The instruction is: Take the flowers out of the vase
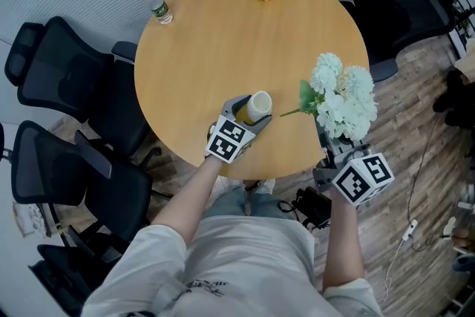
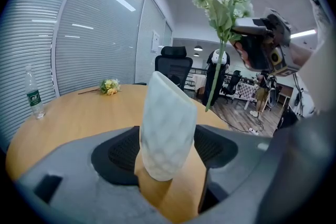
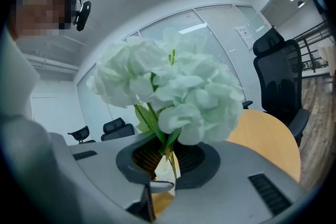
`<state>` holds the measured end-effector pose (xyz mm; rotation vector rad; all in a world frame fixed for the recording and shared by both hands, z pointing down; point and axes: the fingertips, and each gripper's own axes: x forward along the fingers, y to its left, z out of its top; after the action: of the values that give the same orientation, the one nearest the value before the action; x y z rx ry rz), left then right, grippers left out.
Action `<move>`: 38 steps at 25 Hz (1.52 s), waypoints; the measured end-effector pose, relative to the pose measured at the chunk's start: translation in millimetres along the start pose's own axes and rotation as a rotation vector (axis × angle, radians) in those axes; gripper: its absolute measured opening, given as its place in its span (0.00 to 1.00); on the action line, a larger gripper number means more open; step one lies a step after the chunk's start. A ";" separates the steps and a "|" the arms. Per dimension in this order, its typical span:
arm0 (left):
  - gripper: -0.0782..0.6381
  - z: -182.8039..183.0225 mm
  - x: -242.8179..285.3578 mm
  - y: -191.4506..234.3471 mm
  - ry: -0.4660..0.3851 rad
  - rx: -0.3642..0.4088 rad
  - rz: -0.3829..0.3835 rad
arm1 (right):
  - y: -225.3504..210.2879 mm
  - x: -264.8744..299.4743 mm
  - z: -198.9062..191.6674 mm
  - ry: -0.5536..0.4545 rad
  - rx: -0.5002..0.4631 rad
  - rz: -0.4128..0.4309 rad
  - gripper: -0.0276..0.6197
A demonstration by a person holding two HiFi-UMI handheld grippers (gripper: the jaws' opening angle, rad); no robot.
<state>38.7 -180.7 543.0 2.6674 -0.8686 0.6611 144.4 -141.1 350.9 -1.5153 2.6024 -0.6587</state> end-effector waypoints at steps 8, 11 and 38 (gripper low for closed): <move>0.58 5.3 -3.7 -1.3 -0.010 0.026 0.006 | -0.1 0.3 -6.3 0.011 -0.008 0.002 0.12; 0.58 12.5 -11.6 -3.5 -0.011 0.056 0.010 | 0.7 -1.5 -8.5 0.010 -0.019 0.001 0.12; 0.18 67.4 -123.3 -40.0 -0.122 -0.023 0.028 | 29.3 -20.2 -33.5 0.090 -0.036 0.011 0.12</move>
<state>-2.6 -114.0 419.8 2.7033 -0.9402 0.4957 122.2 -100.5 366.7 -1.5138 2.7006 -0.6991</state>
